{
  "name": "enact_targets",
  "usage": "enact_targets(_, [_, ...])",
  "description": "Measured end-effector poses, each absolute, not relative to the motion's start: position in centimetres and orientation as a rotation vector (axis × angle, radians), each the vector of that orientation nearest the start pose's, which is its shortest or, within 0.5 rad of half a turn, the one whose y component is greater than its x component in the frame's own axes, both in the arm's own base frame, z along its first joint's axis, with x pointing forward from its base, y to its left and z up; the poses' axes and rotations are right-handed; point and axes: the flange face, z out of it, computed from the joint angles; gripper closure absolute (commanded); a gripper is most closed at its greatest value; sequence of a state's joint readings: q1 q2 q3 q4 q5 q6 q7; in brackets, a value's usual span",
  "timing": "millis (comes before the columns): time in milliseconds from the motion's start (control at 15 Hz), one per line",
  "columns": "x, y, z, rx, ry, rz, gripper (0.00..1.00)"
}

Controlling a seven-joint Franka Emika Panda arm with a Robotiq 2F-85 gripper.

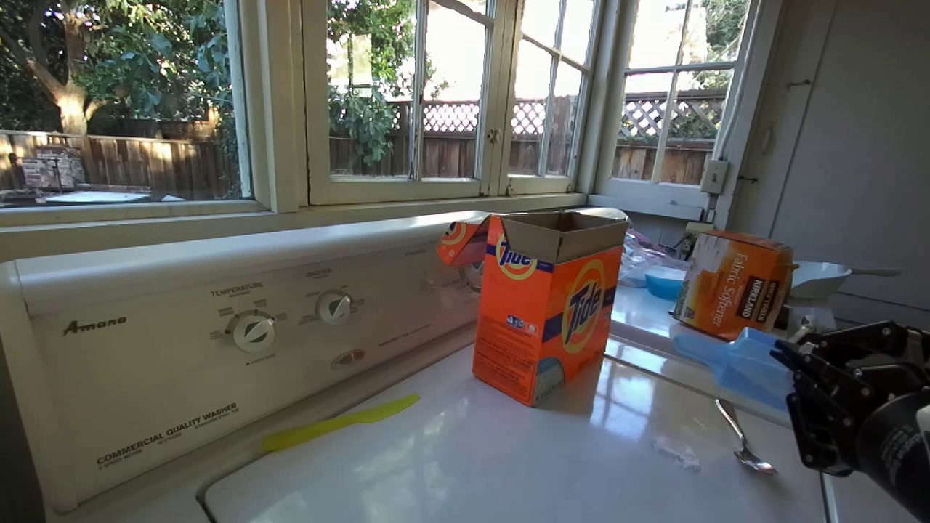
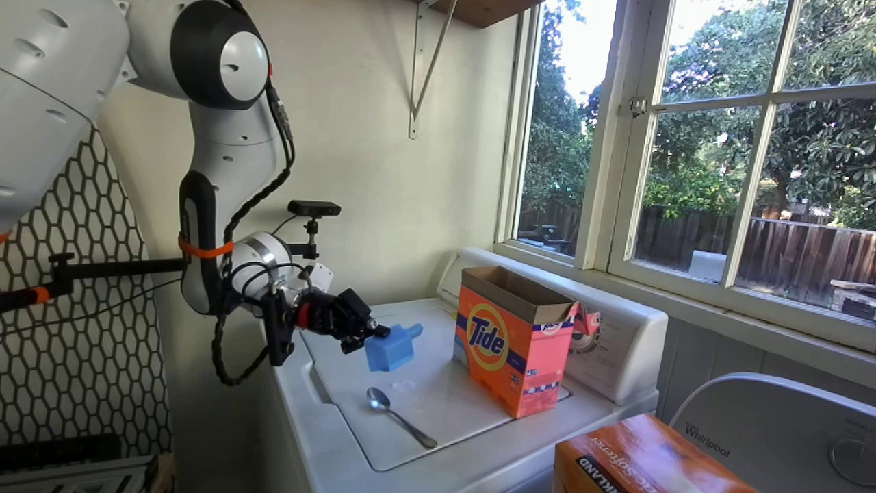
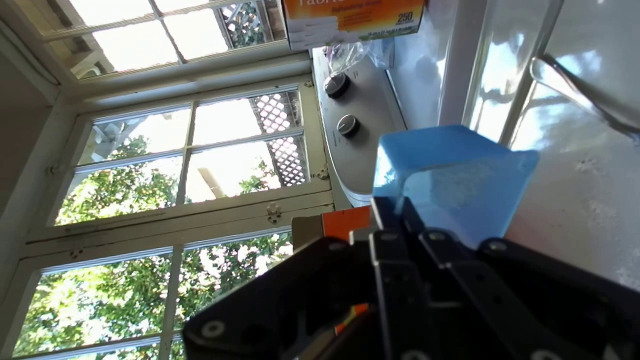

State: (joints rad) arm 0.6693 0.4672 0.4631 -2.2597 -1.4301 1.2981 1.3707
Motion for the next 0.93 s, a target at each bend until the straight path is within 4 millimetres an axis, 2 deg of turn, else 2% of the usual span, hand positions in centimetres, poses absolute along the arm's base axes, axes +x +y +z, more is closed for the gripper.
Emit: enact_targets(933, [29.72, 36.08, 20.12, 1.5, 0.534, 0.804, 0.99])
